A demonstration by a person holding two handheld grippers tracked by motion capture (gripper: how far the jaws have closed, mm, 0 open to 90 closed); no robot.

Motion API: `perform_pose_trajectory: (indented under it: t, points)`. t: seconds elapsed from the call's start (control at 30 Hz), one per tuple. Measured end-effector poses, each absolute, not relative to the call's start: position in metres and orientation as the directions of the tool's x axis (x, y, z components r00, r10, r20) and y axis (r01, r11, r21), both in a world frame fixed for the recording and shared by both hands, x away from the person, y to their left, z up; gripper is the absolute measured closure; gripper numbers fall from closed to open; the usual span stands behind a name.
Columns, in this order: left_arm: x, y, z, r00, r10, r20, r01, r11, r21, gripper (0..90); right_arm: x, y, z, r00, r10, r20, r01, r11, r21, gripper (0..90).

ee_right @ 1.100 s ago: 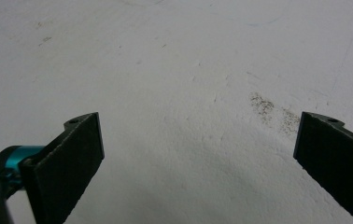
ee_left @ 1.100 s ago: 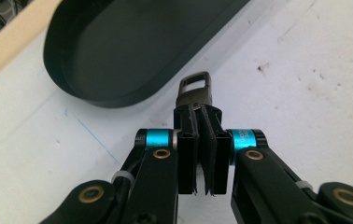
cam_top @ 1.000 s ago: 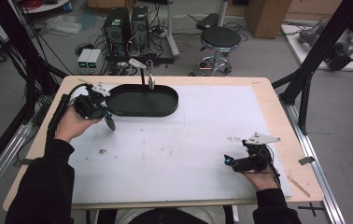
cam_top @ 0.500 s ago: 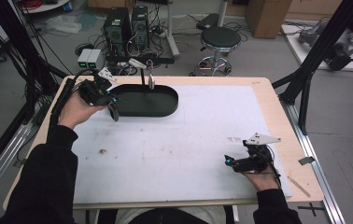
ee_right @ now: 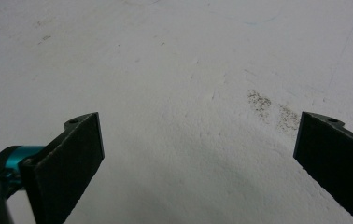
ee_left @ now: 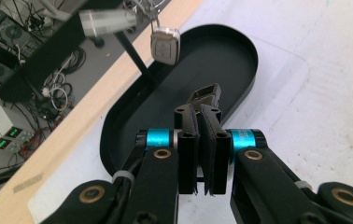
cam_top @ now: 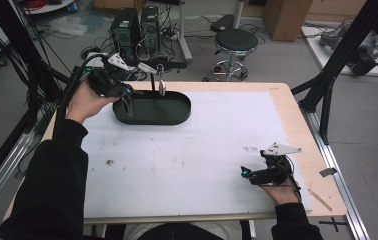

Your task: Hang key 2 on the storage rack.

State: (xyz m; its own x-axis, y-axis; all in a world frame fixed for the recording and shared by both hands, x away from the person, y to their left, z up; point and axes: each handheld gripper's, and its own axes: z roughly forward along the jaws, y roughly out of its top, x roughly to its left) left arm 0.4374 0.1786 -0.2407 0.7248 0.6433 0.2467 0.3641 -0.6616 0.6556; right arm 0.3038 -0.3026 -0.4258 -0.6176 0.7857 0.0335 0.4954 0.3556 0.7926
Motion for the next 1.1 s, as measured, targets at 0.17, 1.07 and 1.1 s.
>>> perform_pose_trajectory:
  t: [0.17, 1.07, 1.1]
  points:
    - [0.443, 0.17, -0.232, 0.725, 0.643, 0.247, 0.351, -0.654, 0.67, 85.6, 0.304, -0.303, -0.426, -0.615, 0.788, 0.034, 0.497, 0.354, 0.792, 0.8]
    - [0.474, 0.133, -0.216, 0.697, 0.688, 0.203, 0.353, -0.575, 0.738, 85.9, 0.304, -0.306, -0.427, -0.609, 0.792, 0.036, 0.504, 0.352, 0.789, 0.8]
    - [0.475, 0.13, -0.216, 0.695, 0.688, 0.209, 0.351, -0.578, 0.737, 85.9, 0.304, -0.306, -0.427, -0.609, 0.792, 0.035, 0.502, 0.351, 0.791, 0.8]
